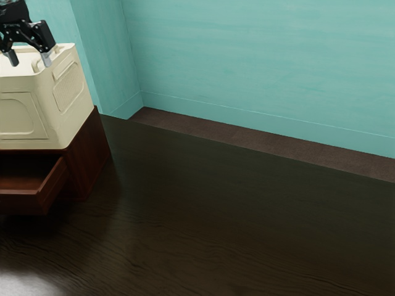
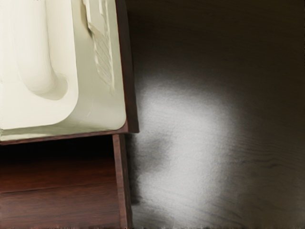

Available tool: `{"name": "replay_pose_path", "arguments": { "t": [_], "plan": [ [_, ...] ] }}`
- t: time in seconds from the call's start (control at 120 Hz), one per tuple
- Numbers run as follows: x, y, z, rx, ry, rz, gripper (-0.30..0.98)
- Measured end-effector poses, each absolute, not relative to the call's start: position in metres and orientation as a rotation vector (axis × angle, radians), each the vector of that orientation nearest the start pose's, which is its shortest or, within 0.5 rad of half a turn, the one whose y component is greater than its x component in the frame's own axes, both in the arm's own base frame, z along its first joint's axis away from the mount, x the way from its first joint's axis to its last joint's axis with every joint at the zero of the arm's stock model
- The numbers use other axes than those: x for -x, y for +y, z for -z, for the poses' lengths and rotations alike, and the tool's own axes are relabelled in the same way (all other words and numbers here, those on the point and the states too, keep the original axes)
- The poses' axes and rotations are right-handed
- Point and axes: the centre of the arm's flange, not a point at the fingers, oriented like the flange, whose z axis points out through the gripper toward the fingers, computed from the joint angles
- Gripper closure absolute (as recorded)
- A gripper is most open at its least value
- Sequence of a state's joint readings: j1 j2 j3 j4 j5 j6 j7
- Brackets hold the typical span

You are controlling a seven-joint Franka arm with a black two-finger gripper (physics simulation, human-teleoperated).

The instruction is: Push the drawer handle with one arm to close the drawer

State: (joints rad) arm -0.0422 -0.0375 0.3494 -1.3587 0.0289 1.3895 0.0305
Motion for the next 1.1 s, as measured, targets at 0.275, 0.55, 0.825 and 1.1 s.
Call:
{"name": "replay_pose_path", "arguments": {
  "t": [0.275,0.55,0.825,1.1],
  "plan": [
    [-0.454,0.162,-0.809,3.021,-0.44,0.327,0.02],
    [-0.459,0.062,-0.8,3.085,-0.13,0.261,0.02],
    [-0.179,0.069,-0.544,3.298,-0.392,-0.048,0.02],
    [-0.158,0.088,-0.491,3.289,-0.518,-0.136,0.02]
  ]
}}
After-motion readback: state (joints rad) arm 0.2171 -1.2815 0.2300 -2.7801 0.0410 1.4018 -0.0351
